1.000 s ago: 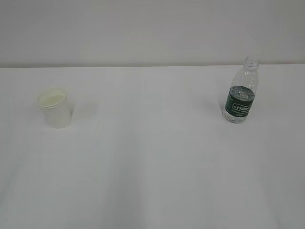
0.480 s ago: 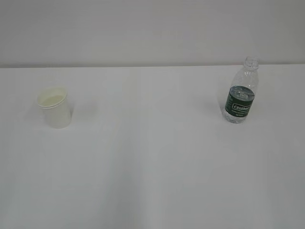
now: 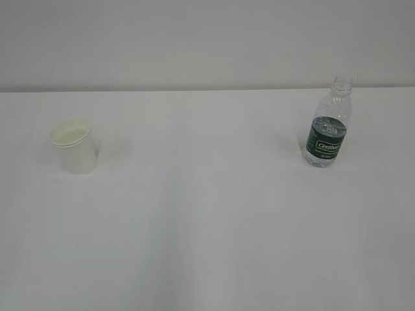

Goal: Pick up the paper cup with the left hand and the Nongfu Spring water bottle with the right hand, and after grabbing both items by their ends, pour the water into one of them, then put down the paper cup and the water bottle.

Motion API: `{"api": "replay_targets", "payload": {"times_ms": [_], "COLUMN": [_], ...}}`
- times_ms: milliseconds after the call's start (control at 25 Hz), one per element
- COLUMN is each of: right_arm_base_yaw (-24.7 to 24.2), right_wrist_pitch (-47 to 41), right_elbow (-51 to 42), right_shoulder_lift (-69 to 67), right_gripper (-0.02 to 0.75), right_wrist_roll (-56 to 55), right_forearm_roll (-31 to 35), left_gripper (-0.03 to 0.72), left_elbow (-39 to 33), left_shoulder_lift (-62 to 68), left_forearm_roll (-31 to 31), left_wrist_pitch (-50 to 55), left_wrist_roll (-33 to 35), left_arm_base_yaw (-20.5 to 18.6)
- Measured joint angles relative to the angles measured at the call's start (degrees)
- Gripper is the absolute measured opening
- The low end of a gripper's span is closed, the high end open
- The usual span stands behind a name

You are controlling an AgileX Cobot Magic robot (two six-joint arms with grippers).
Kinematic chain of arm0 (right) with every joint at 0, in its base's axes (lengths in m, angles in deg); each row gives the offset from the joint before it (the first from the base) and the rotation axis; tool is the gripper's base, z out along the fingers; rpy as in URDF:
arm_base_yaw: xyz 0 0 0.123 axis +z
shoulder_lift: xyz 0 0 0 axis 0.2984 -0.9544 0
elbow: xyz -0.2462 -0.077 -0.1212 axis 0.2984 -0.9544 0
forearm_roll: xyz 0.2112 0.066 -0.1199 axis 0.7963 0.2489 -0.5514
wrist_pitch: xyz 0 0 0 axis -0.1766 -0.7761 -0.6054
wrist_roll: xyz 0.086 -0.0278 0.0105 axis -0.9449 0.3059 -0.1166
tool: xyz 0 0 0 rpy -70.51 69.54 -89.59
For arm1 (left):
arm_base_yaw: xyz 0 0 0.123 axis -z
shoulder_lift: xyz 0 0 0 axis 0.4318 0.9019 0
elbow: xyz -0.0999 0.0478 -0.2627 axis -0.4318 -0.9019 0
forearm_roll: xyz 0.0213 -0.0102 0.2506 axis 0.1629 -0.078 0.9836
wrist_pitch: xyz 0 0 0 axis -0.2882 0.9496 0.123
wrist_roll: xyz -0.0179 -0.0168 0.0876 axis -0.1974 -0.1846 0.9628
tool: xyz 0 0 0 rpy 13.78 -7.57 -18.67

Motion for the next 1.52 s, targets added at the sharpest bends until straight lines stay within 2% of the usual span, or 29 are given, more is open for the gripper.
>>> {"api": "replay_targets", "payload": {"times_ms": [800,1080,1520], "right_arm_base_yaw": [0.00,0.00,0.00], "right_wrist_pitch": [1.21,1.21,1.20], "right_elbow": [-0.50,-0.50,-0.50], "right_shoulder_lift": [0.00,0.11,5.79], "right_gripper": [0.589,0.589,0.589], "right_wrist_roll": [-0.25,-0.25,-0.25], "right_forearm_roll": [-0.08,-0.08,-0.12], "left_gripper": [0.494,0.494,0.494], "left_elbow": [-0.56,-0.56,-0.56], "left_shoulder_lift": [0.00,-4.67,-5.84], "left_forearm_roll": [0.14,0.23,0.46], "left_wrist_pitch": [-1.05,-1.05,-1.22], "left_wrist_roll": [0.09,0.09,0.09], "left_arm_base_yaw": [0.00,0.00,0.00]}}
